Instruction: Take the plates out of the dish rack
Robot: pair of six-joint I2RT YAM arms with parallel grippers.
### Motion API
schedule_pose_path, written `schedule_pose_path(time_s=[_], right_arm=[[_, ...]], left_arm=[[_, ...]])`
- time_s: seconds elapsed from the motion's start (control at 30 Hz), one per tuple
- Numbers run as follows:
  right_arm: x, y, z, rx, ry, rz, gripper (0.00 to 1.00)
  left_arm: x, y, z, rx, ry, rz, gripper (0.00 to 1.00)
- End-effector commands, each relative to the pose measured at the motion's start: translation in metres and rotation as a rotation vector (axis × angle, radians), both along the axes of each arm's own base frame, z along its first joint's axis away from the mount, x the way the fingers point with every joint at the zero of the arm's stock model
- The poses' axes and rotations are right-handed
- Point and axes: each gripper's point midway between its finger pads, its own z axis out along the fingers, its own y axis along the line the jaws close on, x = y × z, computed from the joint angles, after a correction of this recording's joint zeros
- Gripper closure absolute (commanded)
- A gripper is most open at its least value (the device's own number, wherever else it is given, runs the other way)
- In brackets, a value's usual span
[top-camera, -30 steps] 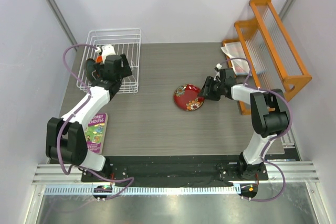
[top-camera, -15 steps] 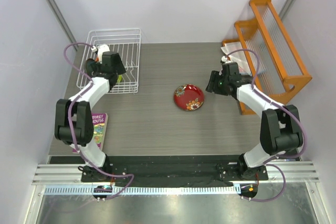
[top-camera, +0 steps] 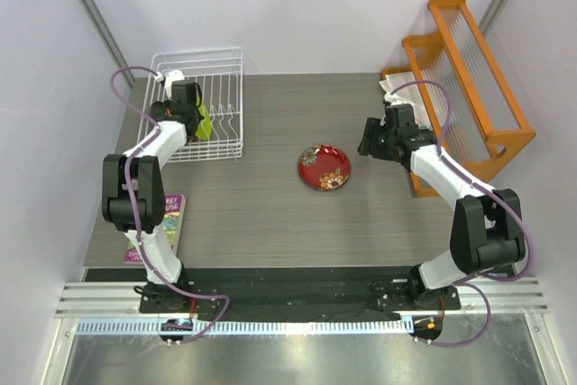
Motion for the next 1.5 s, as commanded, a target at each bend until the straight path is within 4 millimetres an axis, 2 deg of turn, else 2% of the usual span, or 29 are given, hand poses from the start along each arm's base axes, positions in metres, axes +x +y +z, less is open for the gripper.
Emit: schedule_pose_path(time_s=[0.0,0.03,0.07,0.27,0.4,0.5,0.63,0.73,0.77,0.8,0.83,0.87,0.93,1.03,1.07,1.1,1.13,1.17,1.23,1.3,1.33,1.47], right_arm=[[0.004,-0.001,0.004,-0.016,-0.013,0.000,0.40],[0.004,-0.001,0.003,-0.017,-0.012,0.000,0.40],[0.004,-0.001,0.004,-0.017,-0.015,0.000,0.40],[0.001,-0.002,-0.001,-0.022,-0.002,0.003,0.39],[-0.004,-0.003,-0.004,-0.023,0.007,0.001,0.35],[-0.005,-0.011,0.001,-0.052,-0.008,-0.022,0.32],[-0.008,-0.008,0.017,-0.032,-0.049,-0.010,0.31],[-0.010,0.003,0.029,0.020,-0.067,0.029,0.30],[-0.010,0.006,0.037,0.036,-0.085,0.036,0.26],[-0.012,0.012,0.041,0.062,-0.091,0.063,0.26],[-0.012,0.015,0.045,0.075,-0.097,0.071,0.27],[-0.011,0.019,0.053,0.093,-0.120,0.082,0.27],[-0.010,0.032,0.064,0.158,-0.146,0.122,0.26],[-0.011,0.055,0.080,0.283,-0.188,0.191,0.26],[-0.012,0.061,0.082,0.312,-0.196,0.210,0.20],[-0.013,0.068,0.086,0.366,-0.198,0.214,0.18],[-0.012,0.078,0.096,0.416,-0.233,0.258,0.18],[-0.015,0.082,0.094,0.448,-0.227,0.269,0.17],[-0.013,0.095,0.106,0.536,-0.262,0.315,0.17],[-0.013,0.102,0.102,0.581,-0.243,0.331,0.16],[-0.011,0.106,0.109,0.615,-0.263,0.342,0.16],[-0.013,0.117,0.107,0.684,-0.253,0.383,0.16]], left_arm=[[0.012,-0.006,0.027,-0.055,-0.085,0.002,0.92],[0.009,-0.005,0.033,-0.050,-0.088,-0.002,0.98],[0.007,-0.006,0.036,-0.046,-0.089,-0.008,1.00],[-0.008,0.001,0.071,0.007,-0.124,-0.022,1.00],[-0.019,0.008,0.093,0.038,-0.148,-0.003,1.00],[-0.031,0.012,0.113,0.049,-0.178,0.010,1.00],[-0.047,0.003,0.132,-0.003,-0.214,-0.023,1.00],[-0.060,-0.021,0.138,-0.124,-0.232,-0.109,1.00],[-0.065,-0.038,0.131,-0.176,-0.218,-0.174,1.00],[-0.069,-0.044,0.128,-0.209,-0.218,-0.190,1.00],[-0.073,-0.053,0.135,-0.279,-0.251,-0.200,1.00],[-0.080,-0.075,0.125,-0.351,-0.228,-0.283,1.00],[-0.085,-0.099,0.131,-0.441,-0.251,-0.350,1.00],[-0.097,-0.145,0.126,-0.539,-0.232,-0.468,1.00],[-0.104,-0.166,0.125,-0.559,-0.216,-0.519,1.00],[-0.108,-0.178,0.123,-0.579,-0.207,-0.547,1.00],[-0.111,-0.189,0.122,-0.599,-0.203,-0.570,1.00],[-0.115,-0.208,0.125,-0.640,-0.214,-0.610,1.00],[-0.124,-0.233,0.120,-0.688,-0.193,-0.669,1.00],[-0.126,-0.246,0.118,-0.732,-0.191,-0.686,1.00],[-0.131,-0.257,0.116,-0.756,-0.178,-0.717,1.00],[-0.136,-0.276,0.109,-0.786,-0.157,-0.742,1.00]])
